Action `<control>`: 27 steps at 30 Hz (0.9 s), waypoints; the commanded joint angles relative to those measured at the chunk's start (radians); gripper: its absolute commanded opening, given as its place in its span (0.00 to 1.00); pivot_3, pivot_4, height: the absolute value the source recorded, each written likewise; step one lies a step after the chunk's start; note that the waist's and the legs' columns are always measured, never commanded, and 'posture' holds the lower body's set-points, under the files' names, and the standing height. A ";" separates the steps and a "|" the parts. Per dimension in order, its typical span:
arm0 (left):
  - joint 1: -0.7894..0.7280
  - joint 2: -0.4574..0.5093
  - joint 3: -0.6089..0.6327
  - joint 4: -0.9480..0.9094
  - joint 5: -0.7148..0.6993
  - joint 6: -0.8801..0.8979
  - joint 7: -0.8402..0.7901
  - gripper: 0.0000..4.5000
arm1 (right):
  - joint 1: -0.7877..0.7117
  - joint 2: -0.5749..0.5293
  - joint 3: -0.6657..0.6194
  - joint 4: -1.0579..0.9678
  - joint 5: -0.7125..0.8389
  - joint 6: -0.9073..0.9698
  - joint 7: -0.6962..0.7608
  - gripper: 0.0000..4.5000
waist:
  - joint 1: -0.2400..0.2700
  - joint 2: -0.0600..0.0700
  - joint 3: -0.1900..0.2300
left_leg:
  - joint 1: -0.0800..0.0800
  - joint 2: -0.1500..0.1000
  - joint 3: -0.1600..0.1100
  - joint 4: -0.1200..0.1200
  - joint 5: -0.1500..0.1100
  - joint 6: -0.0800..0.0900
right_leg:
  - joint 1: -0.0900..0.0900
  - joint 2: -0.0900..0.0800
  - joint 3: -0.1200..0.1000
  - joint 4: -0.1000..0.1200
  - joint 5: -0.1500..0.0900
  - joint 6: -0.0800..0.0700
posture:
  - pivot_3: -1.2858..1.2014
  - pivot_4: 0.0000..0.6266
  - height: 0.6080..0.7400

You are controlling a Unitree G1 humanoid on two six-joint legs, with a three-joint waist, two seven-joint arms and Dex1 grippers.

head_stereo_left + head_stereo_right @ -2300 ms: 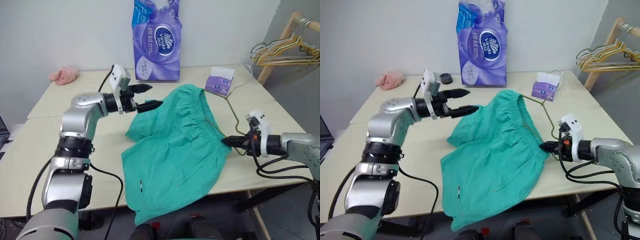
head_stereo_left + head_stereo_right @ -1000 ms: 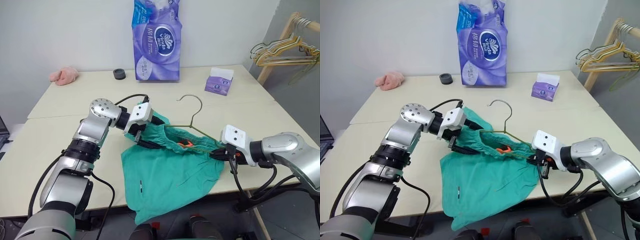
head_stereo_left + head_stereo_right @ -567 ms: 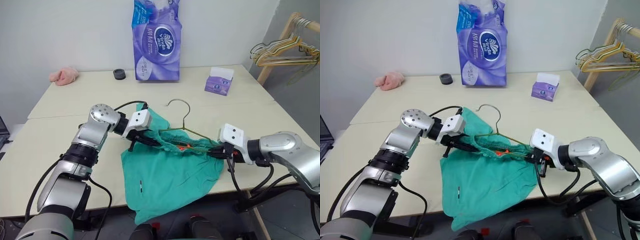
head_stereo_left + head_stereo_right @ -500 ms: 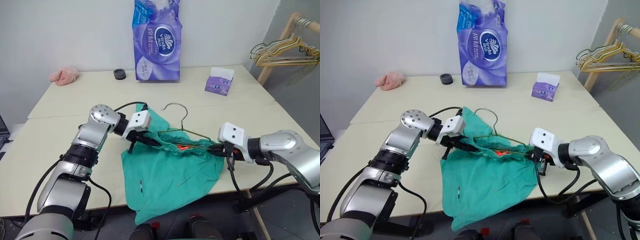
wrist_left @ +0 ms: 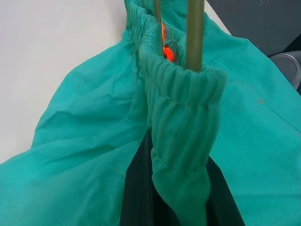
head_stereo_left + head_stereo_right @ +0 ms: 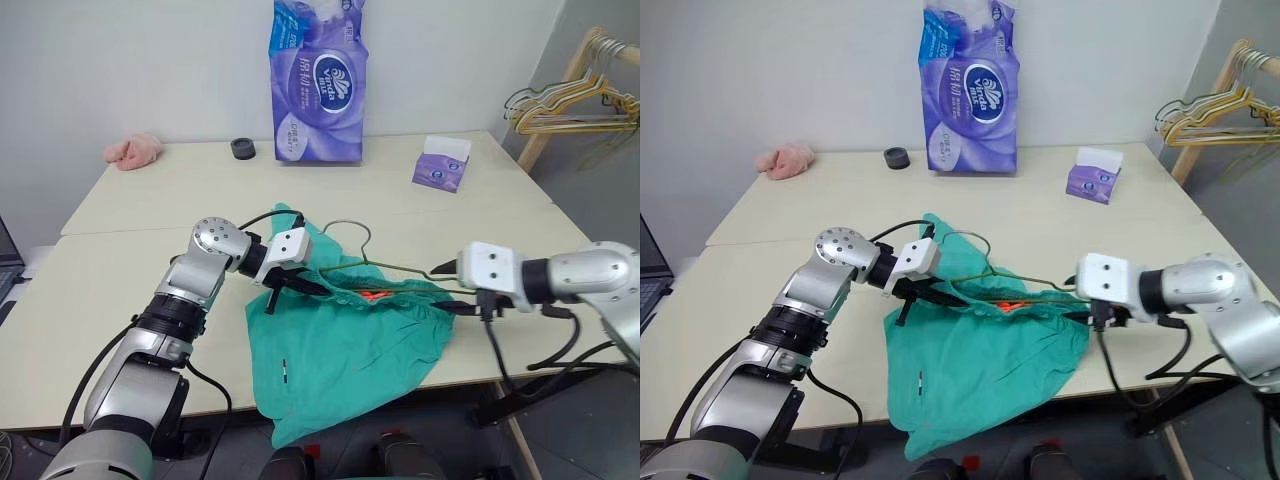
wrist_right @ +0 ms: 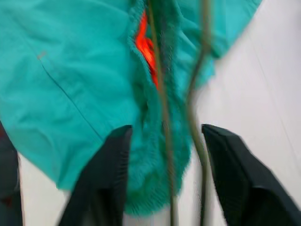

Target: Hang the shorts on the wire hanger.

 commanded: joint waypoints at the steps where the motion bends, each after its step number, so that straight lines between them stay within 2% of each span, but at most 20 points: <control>1: -0.006 0.007 0.007 -0.017 0.003 -0.022 0.021 0.00 | 0.064 -0.038 -0.175 0.055 0.038 0.057 0.000 0.89 | 0.000 0.000 0.000 | 0.000 0.000 0.000 0.001 0.000 0.000 | 0.000 0.000 0.000 0.000 0.000 0.000 | 0.46 0.07 1.00; 3: -0.008 0.011 0.011 -0.007 0.007 -0.030 0.031 0.00 | 0.136 -0.023 -0.264 0.048 0.088 0.131 -0.010 0.89 | 0.001 0.000 0.000 | 0.000 0.000 0.000 0.002 0.000 0.000 | 0.001 0.000 0.000 0.001 0.000 0.000 | 0.46 0.07 1.00; 6: -0.021 0.017 0.022 0.018 0.006 -0.036 0.043 0.00 | 0.310 0.082 -0.381 -0.036 0.177 0.266 -0.070 0.89 | 0.002 -0.002 -0.001 | 0.000 0.000 -0.001 0.002 0.000 0.000 | 0.001 0.001 0.000 0.002 0.000 0.000 | 0.46 0.07 1.00; 11: -0.041 0.025 0.022 0.046 0.007 -0.046 0.033 0.00 | 0.436 0.298 -0.365 -0.172 0.232 0.379 -0.247 0.89 | -0.005 -0.001 -0.002 | 0.001 0.000 0.001 0.004 0.000 0.000 | 0.000 0.001 0.003 0.009 -0.001 0.002 | 0.46 0.08 1.00; 16: -0.062 0.023 0.017 0.073 0.010 -0.057 0.024 0.00 | 0.425 0.466 -0.311 -0.172 0.225 0.415 -0.409 0.89 | -0.005 -0.001 -0.002 | 0.003 0.000 0.002 0.005 0.000 0.000 | 0.000 0.002 0.003 0.011 -0.003 0.005 | 0.45 0.08 1.00; 25: -0.089 0.012 0.011 0.117 0.019 -0.083 0.019 0.00 | 0.345 0.556 -0.247 -0.074 0.222 0.421 -0.507 0.89 | -0.007 -0.001 -0.002 | 0.002 0.000 0.001 0.005 0.000 0.000 | -0.001 0.002 0.003 0.010 -0.003 0.005 | 0.45 0.07 1.00; 27: -0.088 0.014 0.013 0.118 0.018 -0.084 0.017 0.00 | 0.336 0.559 -0.245 -0.068 0.231 0.429 -0.513 0.76 | -0.007 -0.001 -0.002 | 0.002 0.000 0.001 0.005 0.000 0.000 | -0.001 0.002 0.003 0.010 -0.003 0.005 | 0.45 0.07 1.00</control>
